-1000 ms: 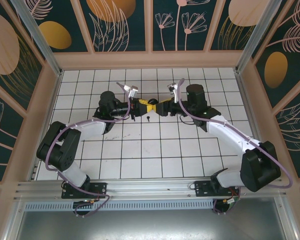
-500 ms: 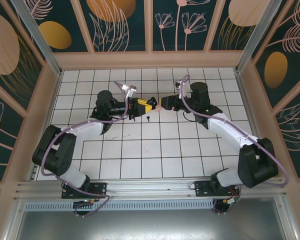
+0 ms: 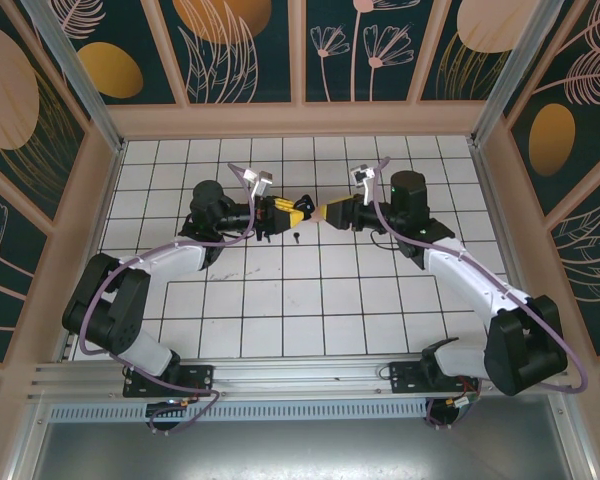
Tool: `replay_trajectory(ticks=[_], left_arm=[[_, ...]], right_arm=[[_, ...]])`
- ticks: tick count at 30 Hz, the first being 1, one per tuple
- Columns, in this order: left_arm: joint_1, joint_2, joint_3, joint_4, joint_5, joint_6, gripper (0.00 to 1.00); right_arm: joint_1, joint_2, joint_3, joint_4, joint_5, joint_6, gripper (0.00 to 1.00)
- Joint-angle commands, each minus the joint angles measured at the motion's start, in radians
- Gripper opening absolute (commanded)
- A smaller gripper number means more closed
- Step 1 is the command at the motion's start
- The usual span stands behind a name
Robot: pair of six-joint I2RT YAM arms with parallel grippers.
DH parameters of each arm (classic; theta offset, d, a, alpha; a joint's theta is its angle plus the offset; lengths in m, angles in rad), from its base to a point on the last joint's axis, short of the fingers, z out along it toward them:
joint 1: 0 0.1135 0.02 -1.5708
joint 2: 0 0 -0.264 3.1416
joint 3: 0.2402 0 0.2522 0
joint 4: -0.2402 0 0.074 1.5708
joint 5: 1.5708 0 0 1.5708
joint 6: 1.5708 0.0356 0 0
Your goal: Insert the wireless bluetooth earbuds into the charging case
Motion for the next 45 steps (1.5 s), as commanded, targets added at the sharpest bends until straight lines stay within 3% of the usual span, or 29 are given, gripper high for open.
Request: replay_trajectory(ticks=[1,27,35,37,42,45], left_arm=[[-0.003,-0.015,0.010,0.010,0.024,0.022,0.00],[-0.008,-0.013,0.006,0.019,0.043,0.018,0.00],[-0.011,-0.010,0.006,0.024,0.025,0.016,0.00],[-0.011,-0.009,0.005,0.022,0.007,0.013,0.01],[-0.011,-0.014,-0.001,-0.024,-0.097,0.041,0.49],[-0.004,-0.038,-0.005,-0.087,-0.147,0.105,0.62]], right_arm=[[0.013,-0.004,0.012,0.051,-0.066,0.009,0.48],[0.051,0.123,0.116,0.070,-0.002,0.029,0.30],[0.074,0.131,0.134,0.041,-0.015,0.007,0.02],[0.077,0.129,0.138,0.028,-0.006,-0.001,0.00],[0.077,0.119,0.160,-0.028,0.076,-0.019,0.00],[0.075,0.113,0.191,-0.111,0.154,-0.061,0.00]])
